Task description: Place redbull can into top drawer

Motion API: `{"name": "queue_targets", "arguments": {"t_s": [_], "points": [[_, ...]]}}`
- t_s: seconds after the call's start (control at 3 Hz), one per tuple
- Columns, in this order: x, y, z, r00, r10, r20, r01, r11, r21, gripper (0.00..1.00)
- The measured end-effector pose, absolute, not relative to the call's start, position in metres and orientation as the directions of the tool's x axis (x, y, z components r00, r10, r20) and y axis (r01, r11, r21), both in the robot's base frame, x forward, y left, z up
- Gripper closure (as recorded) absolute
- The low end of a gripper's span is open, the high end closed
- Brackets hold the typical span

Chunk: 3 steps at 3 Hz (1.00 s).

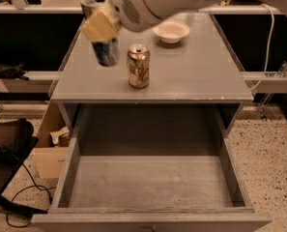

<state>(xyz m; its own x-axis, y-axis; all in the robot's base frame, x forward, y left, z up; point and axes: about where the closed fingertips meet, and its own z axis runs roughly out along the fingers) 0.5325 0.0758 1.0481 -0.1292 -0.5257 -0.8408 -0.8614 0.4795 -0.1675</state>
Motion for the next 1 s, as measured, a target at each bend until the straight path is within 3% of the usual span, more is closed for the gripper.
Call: {"name": "queue_targets", "arguments": {"t_s": [0.33,1.0], "points": [[0.512,0.047,0.901,-0.278,-0.604,-0.747,-0.896,0.442,-0.025,1.00],[0.520,0.054,0.709,-0.304,-0.611,-0.731,-0.921,0.386,0.060,1.00]]}}
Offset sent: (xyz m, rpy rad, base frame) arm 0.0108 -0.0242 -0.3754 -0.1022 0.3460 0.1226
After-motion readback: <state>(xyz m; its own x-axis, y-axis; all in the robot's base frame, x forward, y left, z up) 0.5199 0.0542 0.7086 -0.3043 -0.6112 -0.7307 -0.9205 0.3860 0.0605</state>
